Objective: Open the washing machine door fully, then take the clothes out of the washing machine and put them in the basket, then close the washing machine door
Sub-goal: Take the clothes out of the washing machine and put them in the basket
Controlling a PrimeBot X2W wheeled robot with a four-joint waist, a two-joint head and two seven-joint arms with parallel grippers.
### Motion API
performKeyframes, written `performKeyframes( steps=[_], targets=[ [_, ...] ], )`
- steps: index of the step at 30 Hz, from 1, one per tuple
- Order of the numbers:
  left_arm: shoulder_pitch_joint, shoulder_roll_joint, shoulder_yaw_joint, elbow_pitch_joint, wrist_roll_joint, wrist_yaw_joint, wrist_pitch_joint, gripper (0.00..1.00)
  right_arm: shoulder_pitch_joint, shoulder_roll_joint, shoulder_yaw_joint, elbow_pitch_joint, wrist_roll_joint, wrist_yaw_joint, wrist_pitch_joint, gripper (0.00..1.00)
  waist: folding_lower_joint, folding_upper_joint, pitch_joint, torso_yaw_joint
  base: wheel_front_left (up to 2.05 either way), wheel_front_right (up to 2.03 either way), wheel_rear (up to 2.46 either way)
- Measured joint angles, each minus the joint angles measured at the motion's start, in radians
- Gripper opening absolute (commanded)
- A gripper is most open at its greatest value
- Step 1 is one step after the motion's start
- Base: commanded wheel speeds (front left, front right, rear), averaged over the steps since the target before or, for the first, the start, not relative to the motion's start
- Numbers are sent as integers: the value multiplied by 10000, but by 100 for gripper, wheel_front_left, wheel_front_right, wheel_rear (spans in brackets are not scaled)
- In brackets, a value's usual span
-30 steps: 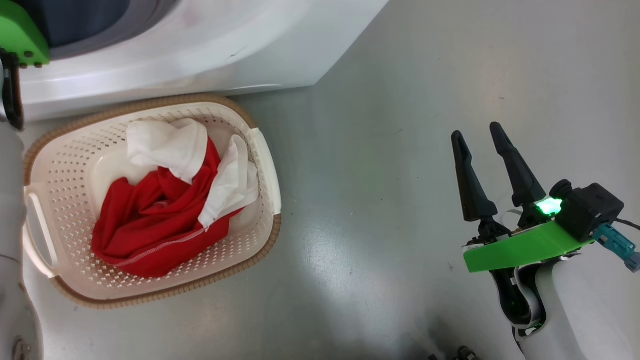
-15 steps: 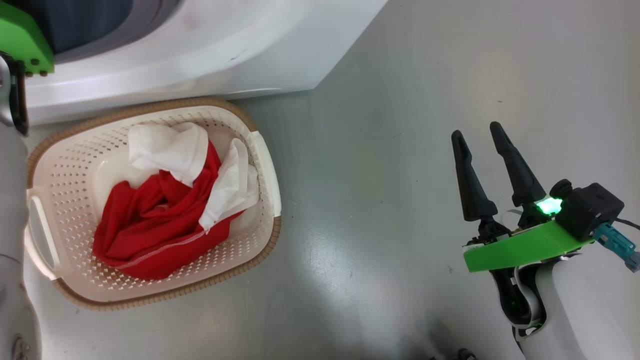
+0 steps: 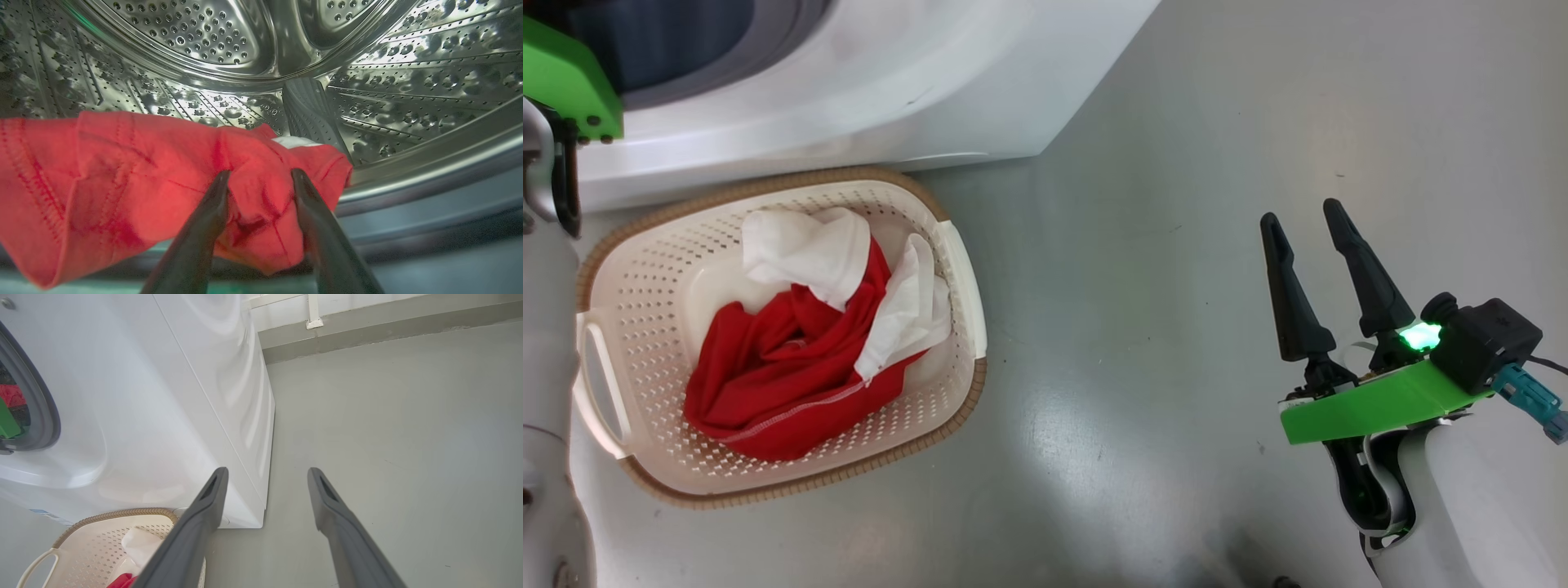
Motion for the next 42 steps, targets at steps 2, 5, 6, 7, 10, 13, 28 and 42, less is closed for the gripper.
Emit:
performKeyframes(
  steps=[2,5,6,7,10,13,28,42],
  targets=[
    [34,2,0,-40,-33,0,12,0,0,0,4,4,0,0,0,100,0,0,-44,12,0,0,0],
    [232,2,4,-157,-209,0,12,0,1,0,12,8,0,0,0,100,0,0,-105,19,0,0,0],
    [272,2,8,-222,-255,-2,13,0,1,0,13,8,0,0,0,100,0,0,-126,20,0,0,0],
    [340,2,6,-299,-288,-2,31,0,2,2,17,10,0,0,0,100,0,0,-149,23,0,0,0],
    [451,2,6,-523,-301,-12,56,0,4,0,17,17,0,0,0,100,0,0,-222,37,0,0,0],
    [456,-15,8,-823,-391,-13,56,0,12,0,17,31,0,0,0,100,0,0,-299,58,0,0,0],
    [1416,-336,242,-2606,-708,-165,56,0,58,0,-36,86,-10,0,0,100,0,0,-624,266,0,0,0],
    [3729,-1306,905,-5680,-905,-462,56,0,328,-2,-347,140,-188,0,0,100,0,0,-1049,760,0,0,0]
  ],
)
